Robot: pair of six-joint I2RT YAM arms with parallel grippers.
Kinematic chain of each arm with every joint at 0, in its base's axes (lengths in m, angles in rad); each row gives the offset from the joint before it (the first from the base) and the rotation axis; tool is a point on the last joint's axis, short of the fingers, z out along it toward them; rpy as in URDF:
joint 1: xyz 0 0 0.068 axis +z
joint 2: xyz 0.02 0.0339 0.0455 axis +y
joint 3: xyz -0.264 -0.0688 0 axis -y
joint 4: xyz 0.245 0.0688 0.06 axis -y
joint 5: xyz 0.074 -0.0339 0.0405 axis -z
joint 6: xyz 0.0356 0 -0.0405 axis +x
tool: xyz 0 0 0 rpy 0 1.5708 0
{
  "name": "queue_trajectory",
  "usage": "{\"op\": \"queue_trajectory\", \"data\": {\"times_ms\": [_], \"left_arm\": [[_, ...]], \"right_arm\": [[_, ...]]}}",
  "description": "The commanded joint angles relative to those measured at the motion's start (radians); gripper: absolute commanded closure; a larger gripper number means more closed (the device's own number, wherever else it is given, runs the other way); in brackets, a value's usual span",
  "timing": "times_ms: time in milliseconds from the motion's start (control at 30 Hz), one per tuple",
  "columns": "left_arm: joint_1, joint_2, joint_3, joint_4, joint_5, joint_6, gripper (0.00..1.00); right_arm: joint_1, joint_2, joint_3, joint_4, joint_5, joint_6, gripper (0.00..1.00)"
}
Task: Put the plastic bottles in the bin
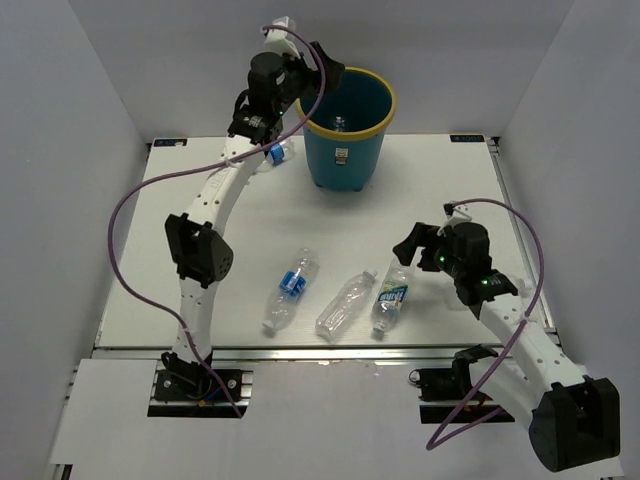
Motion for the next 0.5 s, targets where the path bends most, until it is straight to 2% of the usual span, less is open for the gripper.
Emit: {"op": "queue_trajectory", "data": {"times_ms": [0, 67, 200, 233, 300, 333, 400, 433, 467], "left_arm": [[-0.006, -0.199, -0.005, 0.049, -0.039, 0.072, 0.02], [-0.006, -0.276, -0.060, 0.023, -0.081, 0.104, 0.02], [-0.006, -0.457, -0.354, 0.017, -0.202, 0.151, 0.02], [-0.006, -0.501, -0.519, 0.014, -0.286, 0.150, 0.02], [-0.006, -0.647, -0.712, 0.030, -0.341, 0.142, 0.02], [-0.006, -0.697, -0.916, 0.055, -0.377, 0.113, 0.02], [-0.006, -0.835, -1.115, 0.133, -0.467, 0.073, 0.02], [-0.004, -0.871, -1.277, 0.153, -0.489, 0.023, 0.02], [-0.004, -0.900, -1.344, 0.164, -0.521, -0.002, 0.02]], "right_arm": [[0.043, 0.013, -0.004, -0.086, 0.039, -0.001, 0.11], [0.059, 0.030, 0.003, -0.109, 0.050, 0.009, 0.11], [0.111, 0.074, 0.005, -0.158, 0.152, 0.052, 0.11], [0.115, 0.084, -0.003, -0.158, 0.163, 0.058, 0.11], [0.131, 0.122, -0.007, -0.152, 0.157, 0.066, 0.11], [0.138, 0.137, -0.010, -0.128, 0.150, 0.063, 0.11], [0.158, 0.194, -0.021, -0.102, 0.148, 0.071, 0.11], [0.163, 0.215, -0.020, -0.094, 0.154, 0.078, 0.11], [0.168, 0.237, -0.014, -0.091, 0.163, 0.089, 0.11]]}}
